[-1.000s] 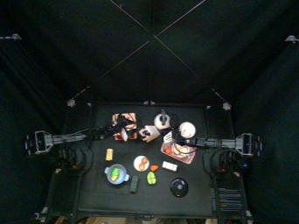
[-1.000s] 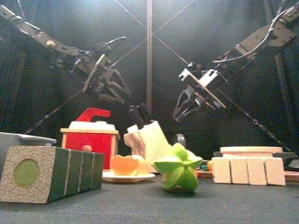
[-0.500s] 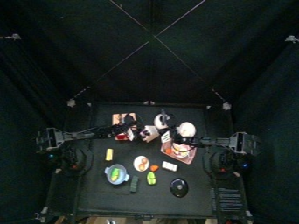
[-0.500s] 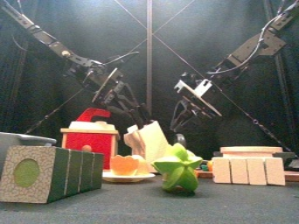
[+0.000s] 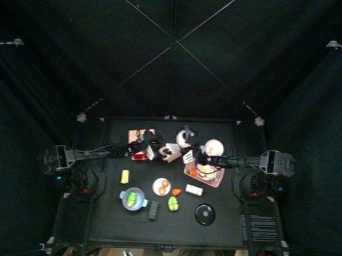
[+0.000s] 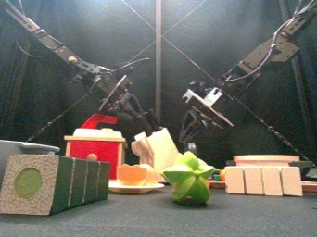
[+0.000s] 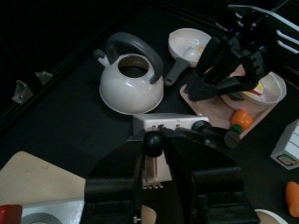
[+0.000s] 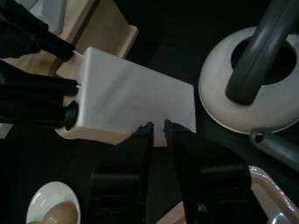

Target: Grab cleaver

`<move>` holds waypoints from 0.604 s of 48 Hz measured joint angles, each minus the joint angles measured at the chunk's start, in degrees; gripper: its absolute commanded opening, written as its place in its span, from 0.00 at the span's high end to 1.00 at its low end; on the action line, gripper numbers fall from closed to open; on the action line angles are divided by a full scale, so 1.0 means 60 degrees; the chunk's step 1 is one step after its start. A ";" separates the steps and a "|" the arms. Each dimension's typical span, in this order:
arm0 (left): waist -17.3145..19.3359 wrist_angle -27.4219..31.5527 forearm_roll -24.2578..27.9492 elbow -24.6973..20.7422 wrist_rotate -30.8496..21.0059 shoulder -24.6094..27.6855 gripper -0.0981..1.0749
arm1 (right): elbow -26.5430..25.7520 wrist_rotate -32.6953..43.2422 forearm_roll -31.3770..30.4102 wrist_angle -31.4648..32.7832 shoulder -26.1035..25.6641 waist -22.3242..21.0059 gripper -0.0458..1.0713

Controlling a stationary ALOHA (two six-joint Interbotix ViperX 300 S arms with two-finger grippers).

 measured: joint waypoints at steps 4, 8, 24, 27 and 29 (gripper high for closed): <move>-0.0015 0.0000 0.0000 0.0000 0.0000 0.0000 0.51 | 0.0000 0.0000 0.0000 -0.0044 0.0000 0.0000 0.42; -0.0015 0.0000 0.0000 -0.0015 0.0000 0.0015 0.52 | 0.0000 0.0000 0.0015 -0.0103 0.0000 0.0000 0.42; -0.0029 0.0000 0.0000 -0.0015 0.0000 0.0000 0.52 | 0.0000 0.0015 0.0044 -0.0161 0.0015 0.0015 0.42; -0.0029 0.0000 0.0000 -0.0015 0.0000 0.0000 0.52 | 0.0000 0.0015 0.0059 -0.0176 0.0015 0.0015 0.42; -0.0029 0.0015 0.0000 -0.0015 -0.0015 0.0015 0.52 | 0.0000 0.0015 0.0059 -0.0161 0.0015 0.0015 0.42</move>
